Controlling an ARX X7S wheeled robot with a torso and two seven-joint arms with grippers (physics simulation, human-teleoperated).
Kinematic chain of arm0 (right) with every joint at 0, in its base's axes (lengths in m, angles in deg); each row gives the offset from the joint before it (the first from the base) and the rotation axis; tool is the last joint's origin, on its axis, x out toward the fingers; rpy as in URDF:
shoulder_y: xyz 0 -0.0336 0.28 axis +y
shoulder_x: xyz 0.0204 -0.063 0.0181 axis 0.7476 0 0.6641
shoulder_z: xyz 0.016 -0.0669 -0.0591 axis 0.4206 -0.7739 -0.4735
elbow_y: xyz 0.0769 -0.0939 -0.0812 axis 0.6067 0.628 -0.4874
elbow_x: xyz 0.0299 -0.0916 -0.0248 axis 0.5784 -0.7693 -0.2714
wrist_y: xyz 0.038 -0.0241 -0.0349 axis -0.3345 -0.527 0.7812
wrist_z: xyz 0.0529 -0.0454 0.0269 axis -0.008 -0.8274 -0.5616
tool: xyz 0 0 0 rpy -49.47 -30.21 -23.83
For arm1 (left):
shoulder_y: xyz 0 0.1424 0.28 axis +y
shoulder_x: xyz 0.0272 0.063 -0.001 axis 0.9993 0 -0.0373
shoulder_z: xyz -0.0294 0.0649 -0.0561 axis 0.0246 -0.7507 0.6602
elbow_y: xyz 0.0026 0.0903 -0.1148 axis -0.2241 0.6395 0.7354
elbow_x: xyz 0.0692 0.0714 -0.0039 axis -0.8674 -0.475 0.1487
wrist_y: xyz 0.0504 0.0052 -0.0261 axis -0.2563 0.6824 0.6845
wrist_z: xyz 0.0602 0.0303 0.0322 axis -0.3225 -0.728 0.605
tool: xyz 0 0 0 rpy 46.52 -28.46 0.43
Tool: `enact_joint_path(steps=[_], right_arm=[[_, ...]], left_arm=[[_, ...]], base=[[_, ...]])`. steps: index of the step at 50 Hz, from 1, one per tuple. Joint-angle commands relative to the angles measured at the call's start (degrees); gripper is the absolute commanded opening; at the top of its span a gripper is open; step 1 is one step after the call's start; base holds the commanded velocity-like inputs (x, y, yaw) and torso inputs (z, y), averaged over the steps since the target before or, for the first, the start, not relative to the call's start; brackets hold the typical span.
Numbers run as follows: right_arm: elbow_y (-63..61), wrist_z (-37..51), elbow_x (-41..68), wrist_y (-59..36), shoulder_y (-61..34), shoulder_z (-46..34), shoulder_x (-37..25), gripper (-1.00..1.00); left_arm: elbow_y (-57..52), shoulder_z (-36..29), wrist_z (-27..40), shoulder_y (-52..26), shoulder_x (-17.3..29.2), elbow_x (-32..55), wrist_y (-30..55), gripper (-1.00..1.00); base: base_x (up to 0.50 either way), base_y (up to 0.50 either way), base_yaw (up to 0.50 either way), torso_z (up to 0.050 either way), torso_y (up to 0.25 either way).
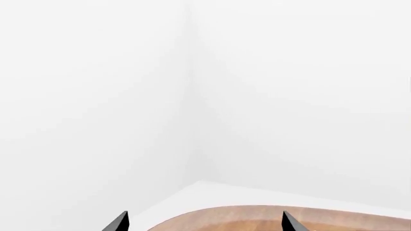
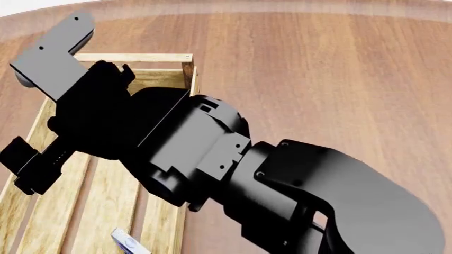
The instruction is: Pick up the cream cheese and put it in the tray.
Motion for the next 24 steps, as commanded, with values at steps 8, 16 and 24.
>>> enact_joint_path(steps=[8,16,24], right_arm=[[-1.45,13.92,2.96,9.12,-2.02,0.11,-0.01,1.0],[-11.59,28.21,2.16,13.36,-2.69,3.07,-5.24,1.0],[-23.11,38.93,1.24,14.45,-4.5,5.07,-9.93,1.0]], left_arm=[[-0.2,-0.54,-0.38,-0.69,-0.49,-0.34,0.81,1.0],[0.37,-0.7,-0.82,-0.79,-0.89,-0.44,0.52,1.0],[0.42,-1.0,-1.05,-1.21,-1.1,-0.46,0.96,1.0]], base=[[0.0,0.0,0.0,0.0,0.0],[0.0,0.0,0.0,0.0,0.0],[0.0,0.0,0.0,0.0,0.0]])
